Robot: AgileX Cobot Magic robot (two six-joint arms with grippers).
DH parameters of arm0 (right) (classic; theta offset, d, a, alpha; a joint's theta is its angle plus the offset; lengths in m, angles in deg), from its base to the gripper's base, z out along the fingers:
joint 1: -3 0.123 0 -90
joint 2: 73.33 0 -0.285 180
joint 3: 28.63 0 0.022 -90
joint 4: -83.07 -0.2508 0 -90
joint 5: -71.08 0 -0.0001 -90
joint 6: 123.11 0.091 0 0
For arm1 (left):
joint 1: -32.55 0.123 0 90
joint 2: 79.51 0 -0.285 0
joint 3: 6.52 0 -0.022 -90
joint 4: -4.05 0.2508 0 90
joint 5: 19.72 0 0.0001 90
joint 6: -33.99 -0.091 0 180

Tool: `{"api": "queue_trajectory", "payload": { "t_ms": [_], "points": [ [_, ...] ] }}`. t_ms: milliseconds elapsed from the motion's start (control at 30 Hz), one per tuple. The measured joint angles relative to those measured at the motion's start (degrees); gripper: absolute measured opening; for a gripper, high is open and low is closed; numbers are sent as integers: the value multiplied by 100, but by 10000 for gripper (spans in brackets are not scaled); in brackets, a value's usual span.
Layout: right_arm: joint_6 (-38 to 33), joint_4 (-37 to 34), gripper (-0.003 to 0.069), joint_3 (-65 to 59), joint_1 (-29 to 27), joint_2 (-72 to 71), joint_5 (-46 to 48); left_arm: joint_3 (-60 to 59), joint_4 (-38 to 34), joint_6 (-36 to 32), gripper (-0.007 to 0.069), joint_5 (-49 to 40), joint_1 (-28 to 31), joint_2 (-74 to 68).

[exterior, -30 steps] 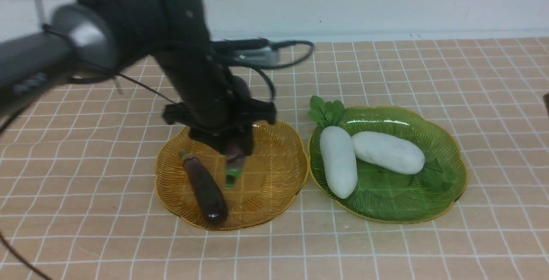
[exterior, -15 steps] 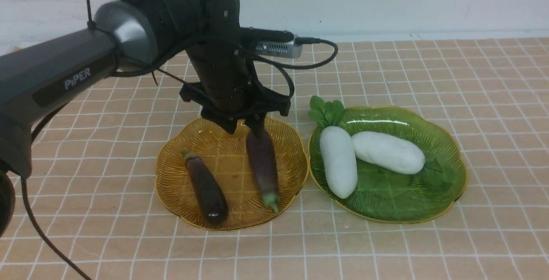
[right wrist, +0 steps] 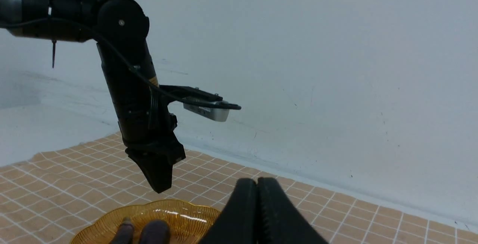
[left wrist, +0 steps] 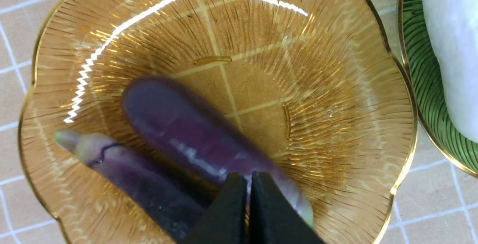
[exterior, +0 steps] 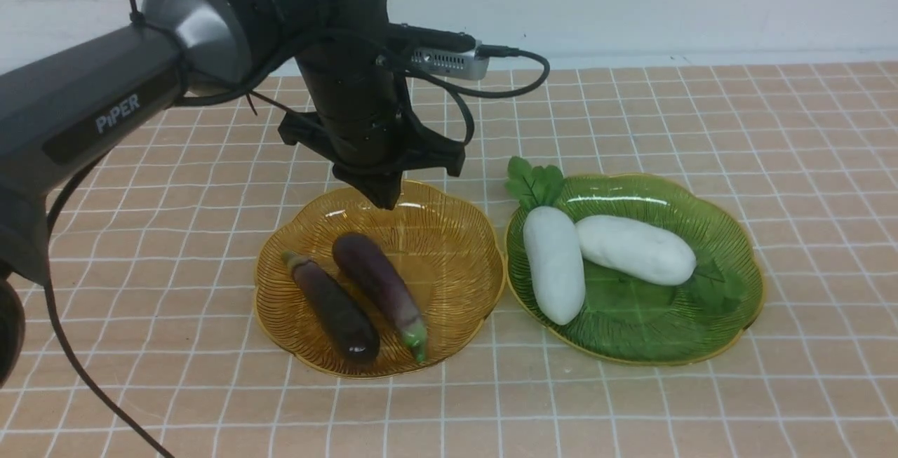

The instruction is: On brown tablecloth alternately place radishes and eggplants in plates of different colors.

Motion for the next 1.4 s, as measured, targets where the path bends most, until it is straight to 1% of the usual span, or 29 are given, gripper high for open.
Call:
{"api": "queue_trajectory", "payload": {
  "t_ms": [133, 300, 467, 533, 633, 767, 867, 967, 1033, 1133, 1233, 1300, 1333, 1400],
  "points": [
    [-5, 0, -15, -51, 0, 0, 117, 38, 41, 0, -4, 0, 0, 0],
    [-5, -13, -15, -51, 0, 0, 326, 422, 373, 0, -4, -174, 0, 0],
    [-5, -736, -15, -185, -78, -393, 884, 802, 805, 0, -4, -179, 0, 137],
    [-5, -790, -15, -478, -445, -730, 948, 838, 956, 0, -4, -199, 0, 241],
    [-5, -810, -15, -1026, -1152, -1228, 1029, 838, 1057, -14, -4, -254, 0, 372],
    [-5, -852, -15, -1731, -2085, -1799, 1488, 829, 931, -300, -4, -275, 0, 638],
    [-5, -870, -15, -1795, -2481, -1828, 1753, 648, 876, -583, -4, -279, 0, 1060],
    [-5, -870, -15, -1799, -2743, -1828, 2012, 162, 917, -691, -4, -282, -2, 1566],
    [-5, -870, -15, -1799, -2881, -1828, 2019, -303, 945, -696, -3, -282, -2, 1955],
    [-5, -870, -15, -1799, -2956, -1828, 2026, -1200, 966, -696, -3, -282, -2, 2853],
    [-5, -870, -15, -1799, -2956, -1828, 2031, -2496, 1008, -688, -3, -276, -2, 4187],
    [-5, -870, -15, -1799, -2956, -1828, 2038, -3337, 1008, -575, -3, 9, -2, 5022],
    [-5, -870, -15, -1799, -2956, -1828, 2038, -3754, 1025, -435, -3, 289, -2, 5423],
    [-5, -870, -15, -1799, -2956, -1828, 2038, -4723, 1099, -6, -3, 1146, -2, 6303]
  ]
}}
